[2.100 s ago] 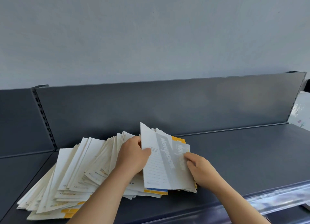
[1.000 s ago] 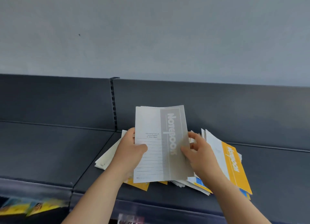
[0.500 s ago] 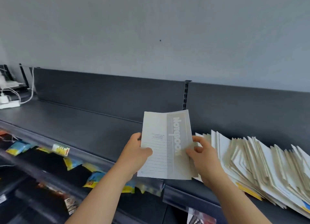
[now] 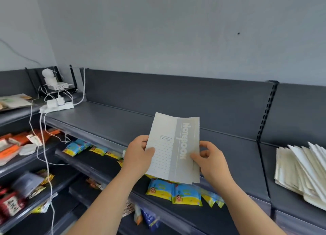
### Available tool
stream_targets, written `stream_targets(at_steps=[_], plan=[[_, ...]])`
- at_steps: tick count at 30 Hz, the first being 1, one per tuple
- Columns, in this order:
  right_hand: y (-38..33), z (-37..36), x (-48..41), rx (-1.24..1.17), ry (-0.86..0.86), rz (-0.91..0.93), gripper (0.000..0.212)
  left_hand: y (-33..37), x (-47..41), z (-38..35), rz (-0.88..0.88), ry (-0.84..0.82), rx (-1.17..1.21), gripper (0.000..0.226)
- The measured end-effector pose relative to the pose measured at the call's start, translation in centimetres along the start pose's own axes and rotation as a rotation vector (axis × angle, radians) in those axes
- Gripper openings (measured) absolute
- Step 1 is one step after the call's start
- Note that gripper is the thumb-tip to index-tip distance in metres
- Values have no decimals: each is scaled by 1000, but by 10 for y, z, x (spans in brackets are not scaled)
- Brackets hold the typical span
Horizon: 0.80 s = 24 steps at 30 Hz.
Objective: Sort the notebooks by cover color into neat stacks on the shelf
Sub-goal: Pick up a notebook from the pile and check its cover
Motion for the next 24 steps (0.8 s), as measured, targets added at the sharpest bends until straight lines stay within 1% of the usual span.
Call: stream_targets(at_steps=[9, 15, 18, 24], plan=[[-3, -99, -52, 48, -78, 25, 24, -41, -66, 52, -1, 69, -88, 24], [8, -150, -108, 80, -96, 29, 23, -65, -140, 72, 66, 114, -70, 20], [15, -173, -139, 99, -103, 14, 21, -67, -180, 77, 65, 102, -106, 16], [23, -216, -192, 183, -155, 6, 18, -87, -251, 84, 80, 39, -136, 22]])
Point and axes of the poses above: each hand's wrist, its own x-axis away from the middle knuckle, its own z-axis out of the back of the hand, y = z × x, the point moved 8 cm from there along -x, towards the middle knuckle, and after that the axes turned 10 degrees about z, right-handed, at the moved point
